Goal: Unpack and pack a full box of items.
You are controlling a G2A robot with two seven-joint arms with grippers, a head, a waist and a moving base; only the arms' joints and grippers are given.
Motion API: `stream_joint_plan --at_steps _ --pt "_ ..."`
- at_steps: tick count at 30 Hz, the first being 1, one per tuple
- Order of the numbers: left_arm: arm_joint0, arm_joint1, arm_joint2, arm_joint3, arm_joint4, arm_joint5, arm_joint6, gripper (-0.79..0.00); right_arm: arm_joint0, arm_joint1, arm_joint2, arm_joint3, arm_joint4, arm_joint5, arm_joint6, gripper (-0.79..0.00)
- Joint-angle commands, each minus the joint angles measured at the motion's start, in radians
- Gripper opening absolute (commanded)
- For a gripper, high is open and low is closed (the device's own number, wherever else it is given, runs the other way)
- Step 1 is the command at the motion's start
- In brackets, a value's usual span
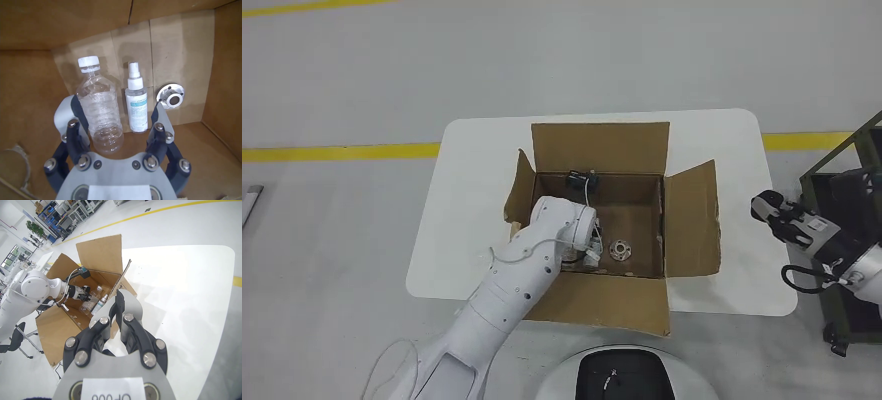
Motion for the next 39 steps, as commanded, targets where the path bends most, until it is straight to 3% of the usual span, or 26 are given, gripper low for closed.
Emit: stream_joint_plan --at_steps 1,6,8,9,11,15,39 --pt "-0.001 -0.004 0.0 0.009 0.001 -0.003 -0.003 -0.142 0.001 0.0 -0.001 0.0 0.0 -0.001 0.0 -0.785" --pt "-0.002 -0.009 -0.007 0.03 0.023 -0.001 -0.012 -0.126 0.002 0.0 -0.008 0.001 -0.002 0.003 0.001 -0.785" --pt "-0.001 -0.011 -0.01 0.036 0.034 0.005 -0.019 -0.209 0.004 0.0 -0.012 0.004 -0.003 0.004 0.001 -0.785" --pt "0.0 -0.011 -0.01 0.037 0.042 0.005 -0.022 -0.212 0.005 0.0 -0.013 0.005 -0.004 0.004 0.002 -0.785" --pt "0.004 -0.013 -0.017 0.036 0.04 0.009 -0.027 -0.16 0.007 0.0 -0.017 0.007 -0.004 0.006 0.003 -0.785" --pt "0.012 -0.016 -0.02 0.037 0.059 0.006 -0.035 -0.132 0.011 0.0 -0.021 0.01 -0.005 0.006 0.005 -0.785" --pt "0.028 -0.043 -0.035 0.098 0.162 -0.021 -0.055 -0.142 0.02 0.001 -0.032 0.027 -0.01 0.013 0.009 -0.785"
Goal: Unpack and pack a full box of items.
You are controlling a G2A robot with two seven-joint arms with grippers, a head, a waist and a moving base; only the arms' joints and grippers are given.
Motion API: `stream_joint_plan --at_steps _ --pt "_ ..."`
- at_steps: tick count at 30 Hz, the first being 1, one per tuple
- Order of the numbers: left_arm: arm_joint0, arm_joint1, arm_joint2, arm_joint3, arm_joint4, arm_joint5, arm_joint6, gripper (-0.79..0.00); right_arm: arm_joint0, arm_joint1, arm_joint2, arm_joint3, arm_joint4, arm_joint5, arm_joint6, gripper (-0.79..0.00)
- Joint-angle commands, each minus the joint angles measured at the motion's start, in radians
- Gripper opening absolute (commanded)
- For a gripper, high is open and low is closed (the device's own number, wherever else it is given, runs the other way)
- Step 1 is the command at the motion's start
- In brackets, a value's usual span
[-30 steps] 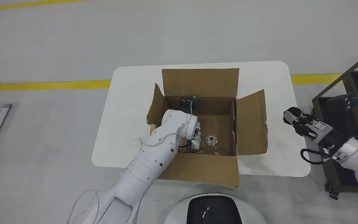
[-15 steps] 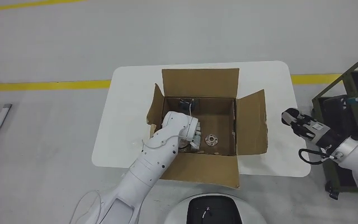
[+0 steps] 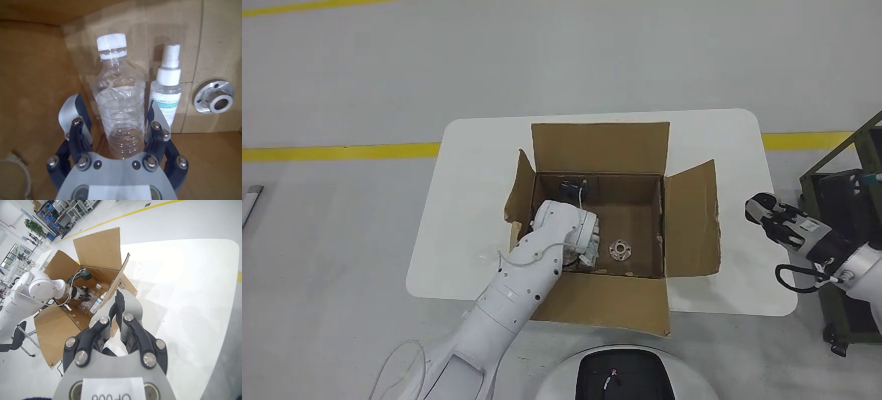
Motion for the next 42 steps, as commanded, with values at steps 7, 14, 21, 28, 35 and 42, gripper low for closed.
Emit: stream_joint_plan --at_steps 7,14,21,28,35,42 --pt "0.008 -0.014 -0.009 0.028 -0.004 -0.008 0.007 -0.139 0.001 0.0 -0.002 0.005 0.0 0.0 0.001 -0.785" --pt "0.01 -0.025 -0.019 0.055 -0.007 -0.015 0.014 -0.385 0.001 0.001 -0.003 0.006 0.006 0.001 0.01 -0.763" --pt "0.012 -0.032 -0.034 0.063 -0.001 -0.016 0.017 -0.785 0.009 -0.001 -0.007 0.013 0.06 0.022 0.013 -0.437" --pt "0.019 -0.032 -0.066 0.003 0.001 -0.01 -0.002 -0.785 0.029 -0.003 -0.029 0.038 0.154 0.028 0.024 -0.394" --pt "0.041 -0.02 -0.125 -0.143 0.015 -0.006 -0.062 -0.785 0.036 -0.006 -0.056 0.06 0.189 0.032 0.021 -0.249" --pt "0.071 -0.002 -0.219 -0.371 0.003 -0.02 -0.16 -0.785 0.03 -0.006 -0.056 0.062 0.192 0.035 0.014 -0.154"
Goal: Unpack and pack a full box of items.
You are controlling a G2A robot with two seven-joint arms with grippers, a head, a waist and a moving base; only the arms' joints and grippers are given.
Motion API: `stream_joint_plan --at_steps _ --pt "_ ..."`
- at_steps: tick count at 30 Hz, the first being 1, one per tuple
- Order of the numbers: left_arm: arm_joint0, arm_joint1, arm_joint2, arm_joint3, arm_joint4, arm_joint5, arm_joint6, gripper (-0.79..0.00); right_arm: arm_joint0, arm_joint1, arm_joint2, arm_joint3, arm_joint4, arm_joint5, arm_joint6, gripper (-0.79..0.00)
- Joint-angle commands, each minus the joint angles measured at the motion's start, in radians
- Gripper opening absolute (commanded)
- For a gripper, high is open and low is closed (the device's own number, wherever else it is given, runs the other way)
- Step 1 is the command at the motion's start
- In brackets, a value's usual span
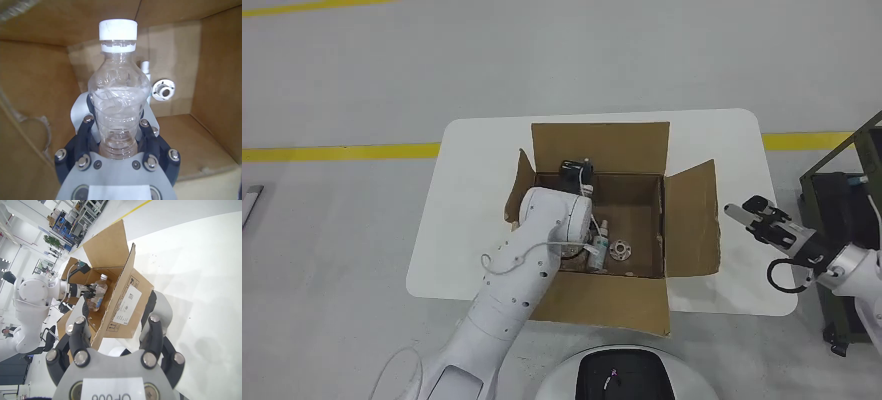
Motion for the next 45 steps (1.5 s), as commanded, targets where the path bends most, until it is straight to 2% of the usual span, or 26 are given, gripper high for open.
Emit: stream_joint_plan --at_steps 1,7,13,28,30,35,37,38,45 --pt "0.01 0.006 -0.038 -0.081 -0.016 -0.005 -0.032 -0.785 -0.002 0.0 0.0 -0.001 -0.001 -0.001 -0.002 -0.16" --pt "0.033 0.022 -0.118 -0.226 -0.075 -0.019 -0.039 -0.785 -0.006 -0.001 -0.003 0.001 -0.001 -0.005 -0.011 -0.175" --pt "0.012 0.037 -0.181 -0.348 -0.15 0.004 -0.039 -0.785 -0.007 -0.002 -0.003 0.003 -0.001 -0.015 -0.02 -0.172" --pt "0.012 0.037 -0.181 -0.348 -0.15 0.004 -0.039 -0.785 -0.025 -0.003 0.002 -0.01 -0.013 -0.027 -0.037 -0.206" --pt "0.023 0.04 -0.184 -0.349 -0.124 -0.029 0.006 -0.785 -0.03 -0.003 0.005 -0.012 -0.014 -0.029 -0.035 -0.203" --pt "-0.018 0.05 -0.258 -0.358 -0.117 -0.072 0.014 -0.785 -0.047 -0.003 0.021 -0.016 -0.007 -0.034 -0.036 -0.249" --pt "-0.047 0.055 -0.292 -0.365 -0.116 -0.094 0.006 -0.785 -0.052 -0.003 0.024 -0.019 -0.005 -0.035 -0.039 -0.372" --pt "-0.065 0.058 -0.313 -0.371 -0.113 -0.112 0.007 -0.785 -0.054 -0.003 0.026 -0.019 -0.004 -0.036 -0.039 -0.391" --pt "-0.156 0.095 -0.469 -0.337 0.025 -0.285 0.008 -0.785 -0.053 -0.004 0.026 -0.017 -0.003 -0.039 -0.037 -0.36"
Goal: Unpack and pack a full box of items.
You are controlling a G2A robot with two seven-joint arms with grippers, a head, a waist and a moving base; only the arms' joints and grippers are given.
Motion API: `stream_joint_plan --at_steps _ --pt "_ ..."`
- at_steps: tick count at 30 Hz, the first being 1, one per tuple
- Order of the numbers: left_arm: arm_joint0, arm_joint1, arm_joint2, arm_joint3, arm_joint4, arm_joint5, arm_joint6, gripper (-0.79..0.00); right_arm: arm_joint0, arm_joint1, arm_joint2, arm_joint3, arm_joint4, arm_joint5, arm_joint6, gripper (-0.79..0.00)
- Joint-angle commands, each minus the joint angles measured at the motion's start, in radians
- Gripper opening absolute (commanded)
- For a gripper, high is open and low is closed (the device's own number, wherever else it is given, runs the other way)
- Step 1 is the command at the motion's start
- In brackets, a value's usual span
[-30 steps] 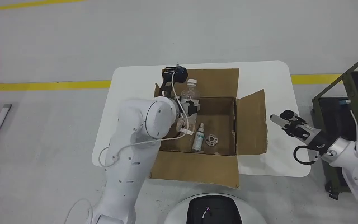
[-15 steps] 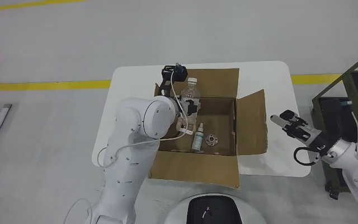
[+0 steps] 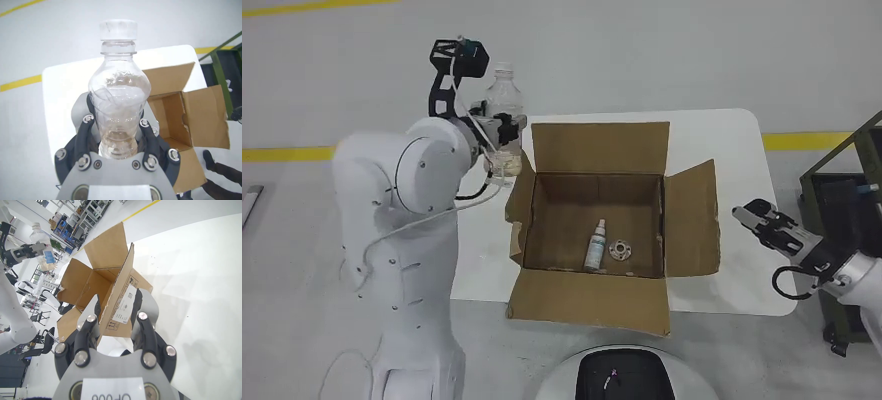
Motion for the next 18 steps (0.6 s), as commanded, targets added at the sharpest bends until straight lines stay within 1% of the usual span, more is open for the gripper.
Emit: stream_joint_plan --at_steps 1,4,7,11,14,15,17,18 --pt "-0.013 0.012 -0.049 0.021 0.047 -0.05 0.003 -0.785 0.005 0.0 -0.005 0.002 0.0 0.0 0.002 -0.354" --pt "-0.002 0.027 -0.086 0.05 0.123 -0.111 -0.016 -0.785 0.015 0.0 -0.015 0.007 -0.001 -0.001 0.004 -0.345" --pt "0.042 0.038 -0.099 0.061 0.159 -0.154 -0.044 -0.785 0.024 0.0 -0.02 0.014 -0.002 -0.001 0.006 -0.351" --pt "0.154 0.049 -0.08 0.059 0.206 -0.19 -0.044 -0.785 0.034 0.0 -0.024 0.022 -0.004 0.001 0.009 -0.36" --pt "0.241 0.055 -0.073 0.043 0.224 -0.18 -0.044 -0.785 0.042 0.0 -0.027 0.022 -0.006 0.005 0.009 -0.372" --pt "0.268 0.057 -0.069 0.038 0.244 -0.183 -0.044 -0.785 0.045 0.0 -0.027 0.021 -0.006 0.006 0.008 -0.394" --pt "0.315 0.061 -0.068 0.026 0.264 -0.176 -0.044 -0.785 0.052 0.0 -0.025 0.016 -0.007 0.007 0.009 -0.4" --pt "0.339 0.063 -0.067 0.032 0.279 -0.175 -0.044 -0.785 0.056 0.001 -0.023 0.012 -0.012 0.007 0.01 -0.456"
